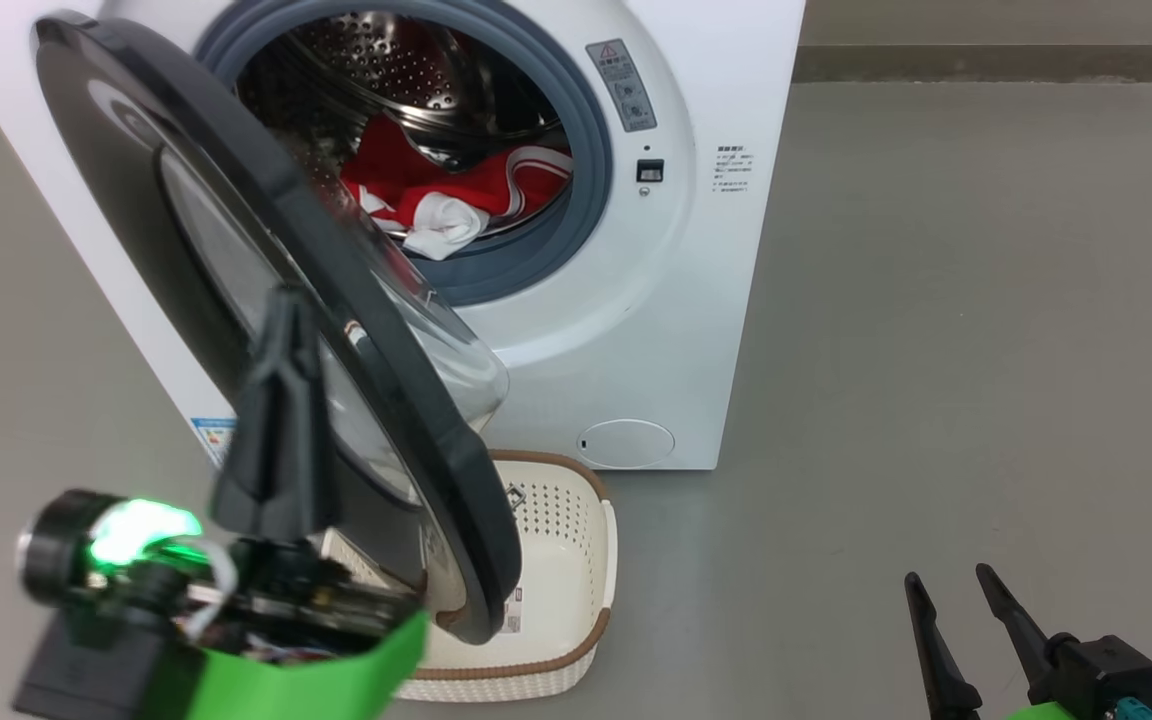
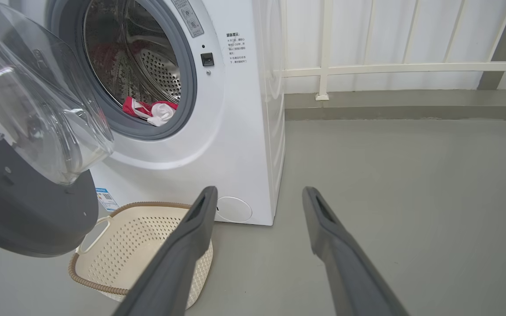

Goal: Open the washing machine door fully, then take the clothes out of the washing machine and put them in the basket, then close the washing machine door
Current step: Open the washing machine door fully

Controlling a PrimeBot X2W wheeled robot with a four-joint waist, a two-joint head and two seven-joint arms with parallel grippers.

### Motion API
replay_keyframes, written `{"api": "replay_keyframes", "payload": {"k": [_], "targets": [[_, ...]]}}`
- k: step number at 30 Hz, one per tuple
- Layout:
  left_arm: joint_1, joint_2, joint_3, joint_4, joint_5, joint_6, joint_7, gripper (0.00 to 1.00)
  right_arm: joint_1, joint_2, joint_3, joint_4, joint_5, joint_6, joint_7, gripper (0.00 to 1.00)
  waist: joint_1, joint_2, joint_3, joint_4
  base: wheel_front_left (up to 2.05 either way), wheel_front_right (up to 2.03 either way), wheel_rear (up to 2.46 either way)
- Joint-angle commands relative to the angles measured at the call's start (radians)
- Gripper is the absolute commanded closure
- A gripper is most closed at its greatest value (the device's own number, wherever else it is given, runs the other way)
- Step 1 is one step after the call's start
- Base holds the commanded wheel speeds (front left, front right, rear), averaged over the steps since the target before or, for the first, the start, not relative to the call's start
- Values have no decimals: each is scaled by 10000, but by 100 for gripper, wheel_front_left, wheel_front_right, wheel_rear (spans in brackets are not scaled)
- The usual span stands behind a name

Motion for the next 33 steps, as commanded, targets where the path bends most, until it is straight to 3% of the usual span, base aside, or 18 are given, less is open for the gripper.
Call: {"api": "replay_keyframes", "payload": {"k": [1,8,16,25,33], "targets": [[-356,97,39,-382,68,-9,-34,100,-365,-131,266,-240,-85,65,-137,0,0,0,-9,-38,0,0,0],[-279,83,-1953,-344,-413,-95,193,100,-374,-131,354,-186,-99,65,-134,0,0,0,-18,-187,0,0,0],[-113,81,-3446,1065,-1252,3,1121,100,-386,-131,418,-130,-66,65,-133,0,0,0,28,-285,0,0,0],[-54,80,-3680,2940,-1851,388,2005,100,-444,-131,445,-32,1,65,-134,0,0,0,63,-281,0,0,0],[-178,176,-3310,4020,-1962,756,1947,100,-496,-131,458,25,35,65,-136,0,0,0,84,-249,0,0,0]]}}
